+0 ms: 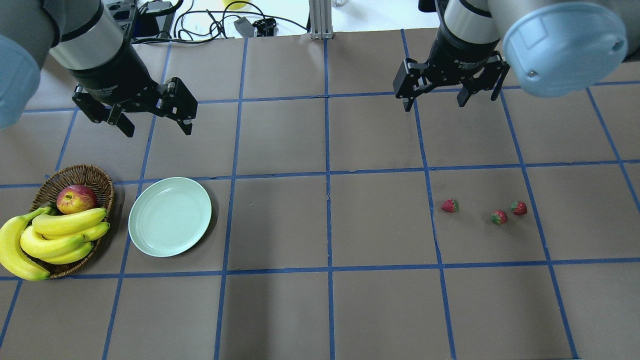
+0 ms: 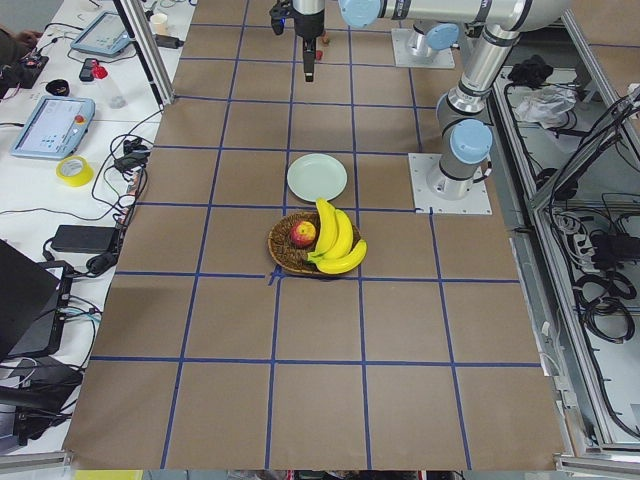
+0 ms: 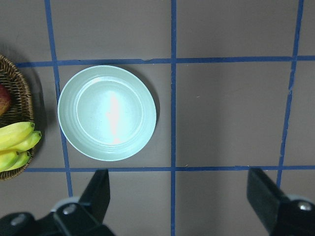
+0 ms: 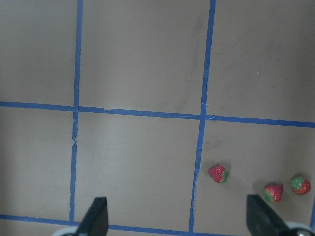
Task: Collect all strawberries into plate
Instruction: 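Reach the right gripper down to the strawberries and grasp one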
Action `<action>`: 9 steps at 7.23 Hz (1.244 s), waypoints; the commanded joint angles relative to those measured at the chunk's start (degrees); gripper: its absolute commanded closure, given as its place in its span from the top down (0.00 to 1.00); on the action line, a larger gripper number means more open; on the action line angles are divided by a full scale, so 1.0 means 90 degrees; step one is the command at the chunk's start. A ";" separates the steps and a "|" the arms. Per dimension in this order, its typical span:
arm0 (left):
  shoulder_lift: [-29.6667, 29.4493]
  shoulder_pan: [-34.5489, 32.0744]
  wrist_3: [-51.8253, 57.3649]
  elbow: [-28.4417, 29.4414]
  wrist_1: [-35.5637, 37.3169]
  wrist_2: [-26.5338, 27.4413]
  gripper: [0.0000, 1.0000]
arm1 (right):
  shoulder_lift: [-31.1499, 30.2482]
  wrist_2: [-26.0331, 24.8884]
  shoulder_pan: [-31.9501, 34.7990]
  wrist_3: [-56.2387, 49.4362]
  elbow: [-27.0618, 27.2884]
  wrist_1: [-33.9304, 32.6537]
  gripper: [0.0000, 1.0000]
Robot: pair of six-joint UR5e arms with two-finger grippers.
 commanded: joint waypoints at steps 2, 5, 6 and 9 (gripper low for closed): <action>-0.0098 0.0044 0.0000 -0.0085 0.0009 0.0066 1.00 | 0.0202 0.0112 -0.0738 -0.0645 0.1288 -0.0747 1.00; -0.0098 0.0025 -0.0019 -0.0184 0.0028 -0.0021 1.00 | 0.0523 0.0014 -0.0877 -0.0814 0.3093 -0.3271 1.00; -0.0098 0.0006 -0.0020 -0.0232 0.0028 -0.0021 1.00 | 0.0689 -0.0024 -0.0887 -0.0833 0.3525 -0.4092 1.00; -0.0031 -0.0014 0.0039 -0.0204 0.0067 0.0037 1.00 | 0.0837 -0.0044 -0.0906 -0.0746 0.3996 -0.4461 0.98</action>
